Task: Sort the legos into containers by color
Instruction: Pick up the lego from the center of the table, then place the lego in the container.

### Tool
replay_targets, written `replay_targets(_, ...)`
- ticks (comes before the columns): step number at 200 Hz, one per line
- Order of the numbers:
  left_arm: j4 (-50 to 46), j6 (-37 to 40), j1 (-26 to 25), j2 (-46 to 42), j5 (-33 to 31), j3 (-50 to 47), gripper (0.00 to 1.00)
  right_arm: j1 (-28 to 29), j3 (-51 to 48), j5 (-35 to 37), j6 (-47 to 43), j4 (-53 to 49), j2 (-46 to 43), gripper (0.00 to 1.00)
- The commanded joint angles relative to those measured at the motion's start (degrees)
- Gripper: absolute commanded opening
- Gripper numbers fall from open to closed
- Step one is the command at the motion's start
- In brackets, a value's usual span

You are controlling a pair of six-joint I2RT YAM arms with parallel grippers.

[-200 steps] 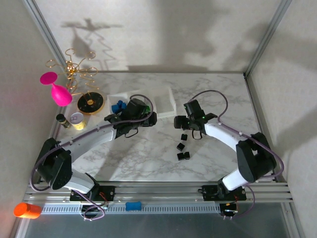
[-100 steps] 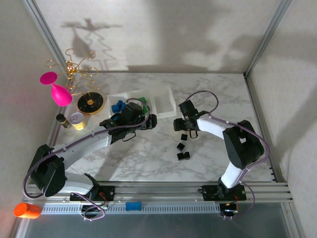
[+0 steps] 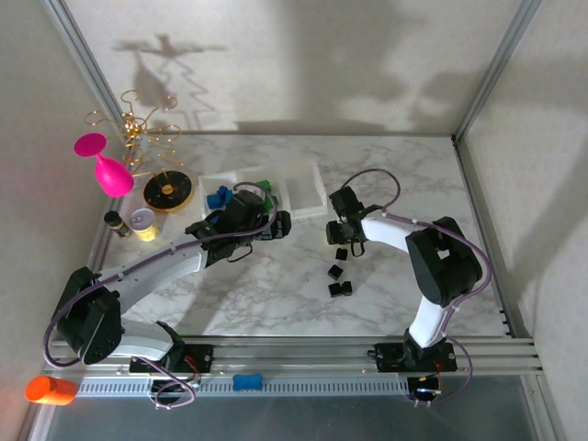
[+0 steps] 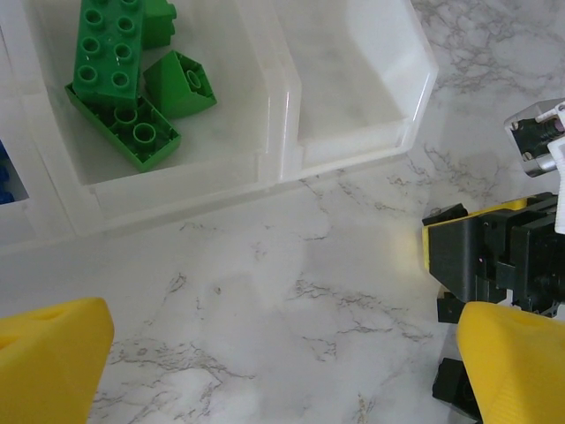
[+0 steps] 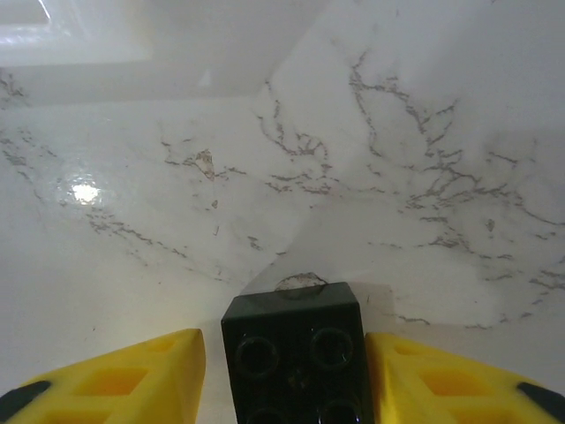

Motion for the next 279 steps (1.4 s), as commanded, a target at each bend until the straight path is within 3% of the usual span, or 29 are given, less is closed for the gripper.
replay_targets(1,-0.44,-0.28,-0.32,0.95,-1.50,1.33,1.00,-0.11,1.54,1.34,-0.55,-0.13,1.42,0.47)
replay_targets(88,-1.05,0.07,-0.32,-0.19,-3.20,1.94,1.00,0.03,4.78,-0.31,-1.29,-1.81,-1.06,0.28)
replay_targets(133,-1.45,0.07,0.00,-2.17,-5.81,1.97,1.00,1.22,9.69,-2.52,-0.30,-1.81,-1.46,0.28)
replay_targets(233,-0.89,-2.46,3.08,-6.47,-9.38,-0.51,1.00,4.11,27.82,0.70,-0.53,-0.55,11.64,0.28)
replay_targets(279,-0.33,-3.09,4.07,-6.06,-9.27,-0.67,1.00,4.15,34.21,3.37,-1.29,-1.16,17.46,0.37)
